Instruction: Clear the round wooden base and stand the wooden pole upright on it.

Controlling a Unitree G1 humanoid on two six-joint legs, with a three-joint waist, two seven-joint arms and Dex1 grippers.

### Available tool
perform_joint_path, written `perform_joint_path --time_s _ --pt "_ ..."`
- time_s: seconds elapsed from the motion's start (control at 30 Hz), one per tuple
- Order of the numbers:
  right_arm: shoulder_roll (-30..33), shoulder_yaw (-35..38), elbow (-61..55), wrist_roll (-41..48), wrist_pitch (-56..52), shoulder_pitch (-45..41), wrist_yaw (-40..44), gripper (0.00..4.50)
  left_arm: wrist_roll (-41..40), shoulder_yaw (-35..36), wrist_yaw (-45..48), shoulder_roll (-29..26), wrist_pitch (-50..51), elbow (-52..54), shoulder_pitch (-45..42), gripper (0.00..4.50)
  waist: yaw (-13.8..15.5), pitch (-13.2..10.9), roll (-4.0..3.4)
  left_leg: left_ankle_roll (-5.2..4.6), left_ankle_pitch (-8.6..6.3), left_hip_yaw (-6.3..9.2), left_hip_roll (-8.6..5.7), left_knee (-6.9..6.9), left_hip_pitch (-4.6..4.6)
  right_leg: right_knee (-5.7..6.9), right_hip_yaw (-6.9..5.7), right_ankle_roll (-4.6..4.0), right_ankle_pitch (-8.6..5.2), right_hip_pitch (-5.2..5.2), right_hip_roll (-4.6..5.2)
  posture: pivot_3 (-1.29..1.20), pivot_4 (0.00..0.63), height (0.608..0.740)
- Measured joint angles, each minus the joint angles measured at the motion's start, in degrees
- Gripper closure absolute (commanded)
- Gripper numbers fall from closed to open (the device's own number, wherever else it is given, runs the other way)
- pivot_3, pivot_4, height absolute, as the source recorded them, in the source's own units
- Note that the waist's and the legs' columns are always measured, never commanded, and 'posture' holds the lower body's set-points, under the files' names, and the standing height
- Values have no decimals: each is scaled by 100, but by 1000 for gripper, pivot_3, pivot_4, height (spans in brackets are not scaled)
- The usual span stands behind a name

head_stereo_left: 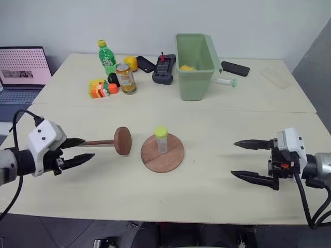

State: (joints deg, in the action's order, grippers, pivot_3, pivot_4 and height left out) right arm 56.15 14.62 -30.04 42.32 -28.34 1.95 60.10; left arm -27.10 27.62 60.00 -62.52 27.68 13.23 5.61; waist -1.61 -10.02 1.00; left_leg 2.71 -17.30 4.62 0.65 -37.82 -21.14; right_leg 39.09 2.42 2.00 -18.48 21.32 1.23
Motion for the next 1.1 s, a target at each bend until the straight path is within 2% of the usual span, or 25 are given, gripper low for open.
perform_joint_path --time_s 0.53,0.63,0.8,0.93,1.0,1.1 --pt "-235 -31 21 -347 104 -98 -40 0 16 0 43 251 -214 18 -348 1639 0 -15 9 0 0 -2 -1 -2 -1 0 0 0 0 1 0 0 150 740" --pt "-250 -32 22 -351 104 -96 -40 0 -39 -2 206 236 -160 -54 -368 1172 -1 -15 9 0 0 0 0 -2 -1 1 -2 0 0 1 0 0 150 740" --pt "-216 -27 26 -277 -49 -97 -26 0 -141 -2 434 177 -82 -63 -416 99 -1 -16 9 0 0 -1 0 -2 -1 1 -2 0 0 1 0 0 150 740" --pt "-231 -77 -83 -226 -215 -235 -62 0 -175 -102 767 -20 -60 75 -393 35 -3 -17 8 0 0 -2 0 -2 0 2 -2 0 0 1 0 0 150 740" --pt "-344 -339 -199 -266 -220 -382 -155 0 -198 -227 860 -33 -60 234 -412 35 -4 -17 8 0 0 0 1 -2 0 1 -1 0 0 0 -1 0 150 740" --pt "-1095 -1197 -170 -559 -242 -957 -637 0 -202 -587 927 -24 -96 327 -689 35 -14 -21 10 1 0 0 3 -6 -1 10 -1 -4 3 5 -8 0 150 740"
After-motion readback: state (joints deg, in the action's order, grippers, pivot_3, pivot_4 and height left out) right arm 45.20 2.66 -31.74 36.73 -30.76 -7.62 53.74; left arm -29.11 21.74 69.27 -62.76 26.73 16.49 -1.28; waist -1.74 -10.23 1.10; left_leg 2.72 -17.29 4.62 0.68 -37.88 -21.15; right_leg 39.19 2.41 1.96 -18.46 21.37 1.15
